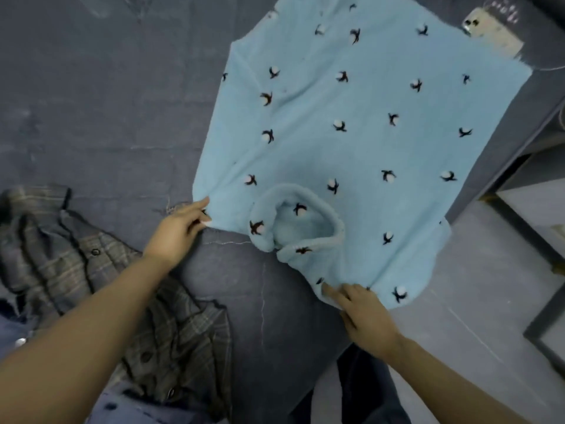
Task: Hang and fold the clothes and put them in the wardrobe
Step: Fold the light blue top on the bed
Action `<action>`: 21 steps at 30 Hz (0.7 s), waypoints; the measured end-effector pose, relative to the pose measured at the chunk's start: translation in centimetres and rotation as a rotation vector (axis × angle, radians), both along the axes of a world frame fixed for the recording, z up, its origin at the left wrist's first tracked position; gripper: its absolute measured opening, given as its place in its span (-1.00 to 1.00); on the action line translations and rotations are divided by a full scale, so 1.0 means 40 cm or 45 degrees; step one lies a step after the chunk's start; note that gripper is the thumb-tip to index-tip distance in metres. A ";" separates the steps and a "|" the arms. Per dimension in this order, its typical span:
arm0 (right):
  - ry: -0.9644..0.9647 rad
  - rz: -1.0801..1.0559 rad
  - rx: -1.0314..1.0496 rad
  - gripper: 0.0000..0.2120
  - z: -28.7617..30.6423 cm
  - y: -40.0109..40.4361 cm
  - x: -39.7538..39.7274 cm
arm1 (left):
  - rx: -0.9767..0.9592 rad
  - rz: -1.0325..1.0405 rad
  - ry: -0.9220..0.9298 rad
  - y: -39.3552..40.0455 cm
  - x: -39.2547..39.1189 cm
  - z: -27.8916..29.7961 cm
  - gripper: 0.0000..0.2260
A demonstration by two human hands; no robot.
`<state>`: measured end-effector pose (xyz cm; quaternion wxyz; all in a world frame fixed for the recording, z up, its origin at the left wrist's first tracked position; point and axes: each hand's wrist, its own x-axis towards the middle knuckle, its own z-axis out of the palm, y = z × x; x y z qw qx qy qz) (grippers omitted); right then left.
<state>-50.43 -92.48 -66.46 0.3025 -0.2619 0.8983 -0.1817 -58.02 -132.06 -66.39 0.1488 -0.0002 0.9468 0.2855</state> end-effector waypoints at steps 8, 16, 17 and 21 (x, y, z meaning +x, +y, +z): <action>-0.378 -1.341 -0.675 -0.76 0.079 -0.089 -0.050 | 0.197 0.304 -0.203 0.136 -0.056 0.105 -0.65; -0.416 -1.690 -0.705 -0.39 0.116 -0.313 -0.004 | 0.665 0.509 -0.162 0.246 0.150 0.076 -0.66; -0.392 -1.815 -0.709 -0.52 0.113 -0.315 0.010 | 0.713 0.596 -0.128 0.246 0.159 0.074 -0.73; -0.548 -2.118 -0.828 -0.80 0.105 -0.264 0.057 | 0.908 0.564 -0.351 0.206 0.136 0.092 -0.64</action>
